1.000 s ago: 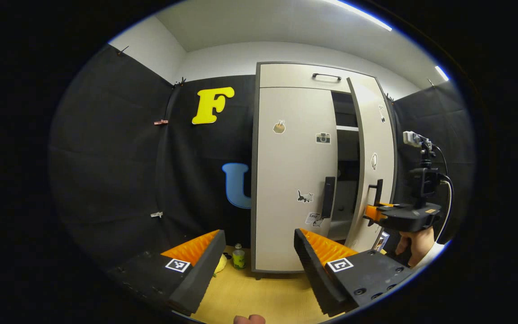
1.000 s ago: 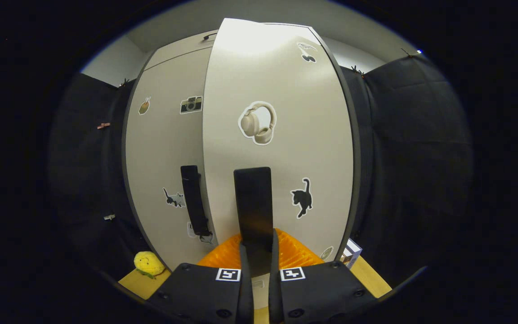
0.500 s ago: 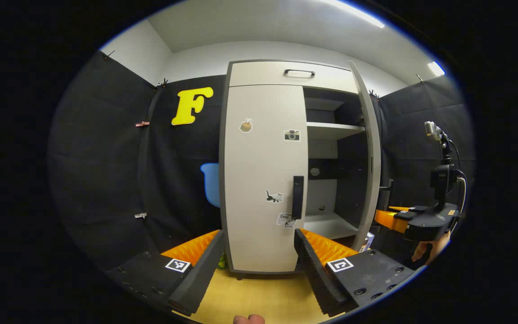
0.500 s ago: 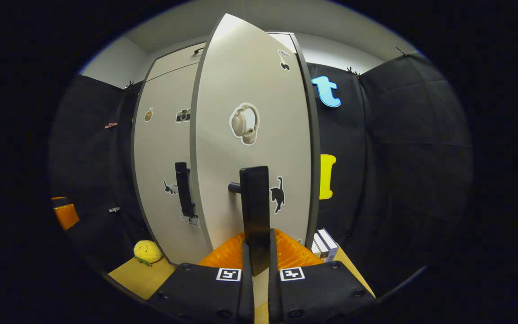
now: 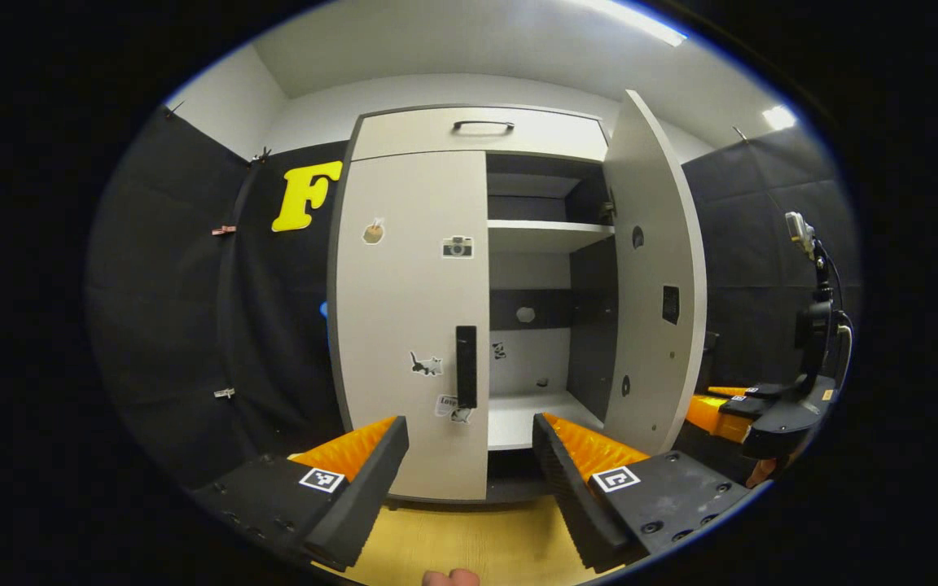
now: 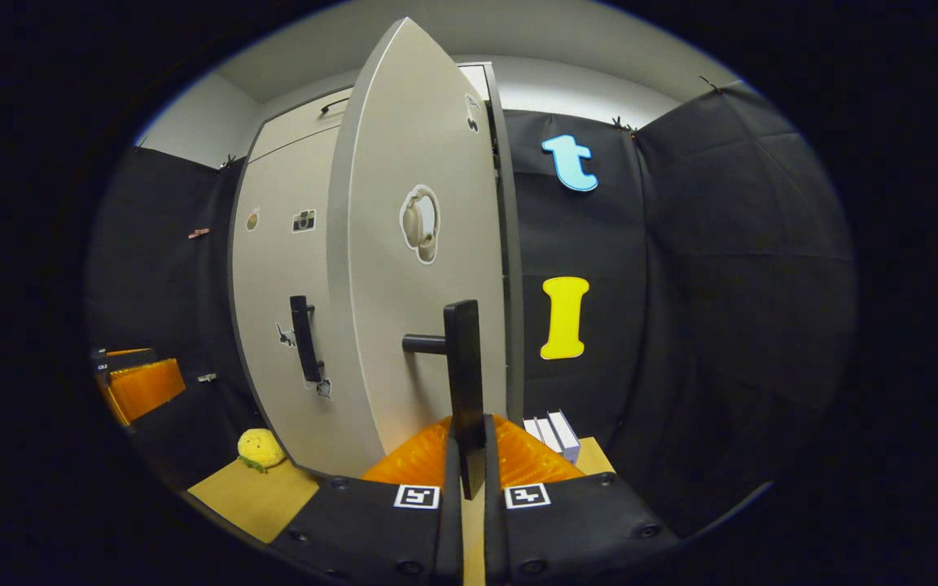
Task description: Open the right door of the double-door shoe cabinet with the right hand, and open the left door with the left hand.
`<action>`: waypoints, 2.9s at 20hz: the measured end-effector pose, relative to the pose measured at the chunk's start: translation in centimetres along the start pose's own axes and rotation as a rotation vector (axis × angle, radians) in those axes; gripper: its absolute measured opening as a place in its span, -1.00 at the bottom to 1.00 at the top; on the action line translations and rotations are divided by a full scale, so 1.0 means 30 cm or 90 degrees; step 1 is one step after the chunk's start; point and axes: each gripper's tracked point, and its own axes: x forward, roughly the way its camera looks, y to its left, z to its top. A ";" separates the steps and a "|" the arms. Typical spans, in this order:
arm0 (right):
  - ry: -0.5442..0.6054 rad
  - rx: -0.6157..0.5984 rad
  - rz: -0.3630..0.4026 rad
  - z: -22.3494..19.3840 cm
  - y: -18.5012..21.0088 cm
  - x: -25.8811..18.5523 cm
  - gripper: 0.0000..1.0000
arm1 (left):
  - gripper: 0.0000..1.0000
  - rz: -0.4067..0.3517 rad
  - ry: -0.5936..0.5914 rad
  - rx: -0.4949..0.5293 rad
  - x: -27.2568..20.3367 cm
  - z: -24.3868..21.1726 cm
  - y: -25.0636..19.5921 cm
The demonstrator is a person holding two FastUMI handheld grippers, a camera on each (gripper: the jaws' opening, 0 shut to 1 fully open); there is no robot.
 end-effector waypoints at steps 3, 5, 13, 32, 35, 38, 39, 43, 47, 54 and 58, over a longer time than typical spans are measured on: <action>-0.008 -0.010 -0.023 0.005 -0.044 0.017 -0.72 | 0.89 -0.011 -0.011 -0.005 0.015 0.022 -0.064; -0.009 -0.004 -0.032 0.009 -0.061 0.009 -0.80 | 0.89 -0.010 -0.016 -0.003 0.030 0.033 -0.091; -0.013 -0.004 0.007 0.019 -0.060 0.049 -0.88 | 0.89 0.000 -0.026 -0.001 0.071 0.055 -0.147; 0.003 0.049 -0.060 0.004 -0.092 -0.038 0.74 | 0.89 0.040 -0.018 0.015 0.387 0.009 0.010; -0.013 0.033 -0.061 0.021 -0.107 -0.042 0.73 | 0.89 0.040 -0.019 0.023 0.477 -0.005 0.037; -0.050 0.027 -0.079 0.057 -0.132 -0.060 0.94 | 0.89 0.046 -0.012 0.032 0.573 -0.026 0.062; -0.069 0.025 -0.091 0.078 -0.148 -0.040 0.97 | 0.89 0.045 -0.012 0.035 0.604 -0.032 0.066; -0.072 0.009 -0.112 0.080 -0.180 -0.049 0.95 | 0.89 0.037 -0.019 0.035 0.709 -0.048 0.071; -0.070 0.019 -0.120 0.082 -0.179 -0.059 0.96 | 0.70 0.076 -0.026 0.067 0.787 -0.057 0.116; -0.094 -0.010 -0.124 0.108 -0.192 -0.061 0.95 | -0.13 0.058 -0.003 0.047 0.844 -0.107 0.096; -0.090 -0.043 -0.113 0.110 -0.191 -0.069 0.95 | -0.22 0.060 0.007 0.021 0.855 -0.126 0.094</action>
